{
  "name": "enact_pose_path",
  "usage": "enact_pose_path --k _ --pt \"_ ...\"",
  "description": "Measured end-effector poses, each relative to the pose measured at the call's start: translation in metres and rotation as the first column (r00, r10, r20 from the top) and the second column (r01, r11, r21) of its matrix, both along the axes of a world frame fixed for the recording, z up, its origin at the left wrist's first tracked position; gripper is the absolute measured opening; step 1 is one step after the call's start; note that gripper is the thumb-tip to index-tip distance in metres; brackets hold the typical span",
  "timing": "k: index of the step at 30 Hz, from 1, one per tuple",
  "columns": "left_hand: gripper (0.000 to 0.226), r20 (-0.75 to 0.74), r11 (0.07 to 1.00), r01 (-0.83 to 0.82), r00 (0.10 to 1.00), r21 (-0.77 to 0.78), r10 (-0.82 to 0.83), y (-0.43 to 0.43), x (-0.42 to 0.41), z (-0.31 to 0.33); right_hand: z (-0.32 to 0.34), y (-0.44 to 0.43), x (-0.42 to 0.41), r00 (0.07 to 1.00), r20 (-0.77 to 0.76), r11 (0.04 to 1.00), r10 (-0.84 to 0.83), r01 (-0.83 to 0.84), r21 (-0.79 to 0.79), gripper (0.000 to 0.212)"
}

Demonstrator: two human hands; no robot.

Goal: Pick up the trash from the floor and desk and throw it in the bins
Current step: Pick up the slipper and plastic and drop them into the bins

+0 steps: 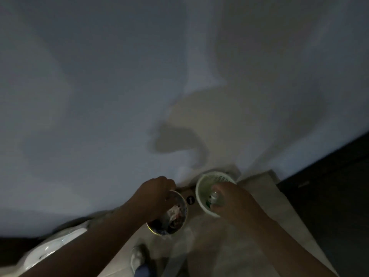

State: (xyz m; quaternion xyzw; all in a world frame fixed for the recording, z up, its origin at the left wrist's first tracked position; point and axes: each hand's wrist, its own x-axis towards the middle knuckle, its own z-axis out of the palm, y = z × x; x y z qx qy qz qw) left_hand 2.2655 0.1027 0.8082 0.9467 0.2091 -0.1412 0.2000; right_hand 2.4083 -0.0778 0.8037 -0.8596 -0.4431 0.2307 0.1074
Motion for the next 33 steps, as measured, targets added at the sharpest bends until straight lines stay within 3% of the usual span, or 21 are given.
enact_pose_path --k 7,15,24,29,33 --pt "0.038 0.187 0.967 -0.225 0.962 0.121 0.200 0.005 -0.082 0.093 0.104 0.054 -0.033 0.950 0.079 0.946 0.302 -0.309 0.102 0.052" --pt "0.039 0.226 0.842 -0.497 0.863 0.212 0.452 0.012 -0.200 0.149 0.164 0.129 -0.125 0.792 0.152 0.776 0.591 -0.610 0.161 0.054" --pt "0.043 0.304 0.565 -0.793 0.610 0.230 0.732 -0.041 -0.390 0.184 0.204 0.162 -0.311 0.491 0.243 0.466 0.837 -0.871 0.154 0.053" --pt "0.042 0.308 0.394 -0.876 0.470 0.279 0.827 -0.104 -0.509 0.197 0.222 0.141 -0.444 0.350 0.234 0.312 0.907 -0.932 0.185 0.056" --pt "0.049 0.313 0.277 -0.915 0.365 0.292 0.877 -0.159 -0.598 0.205 0.233 0.112 -0.545 0.232 0.277 0.189 0.932 -0.967 0.174 0.045"
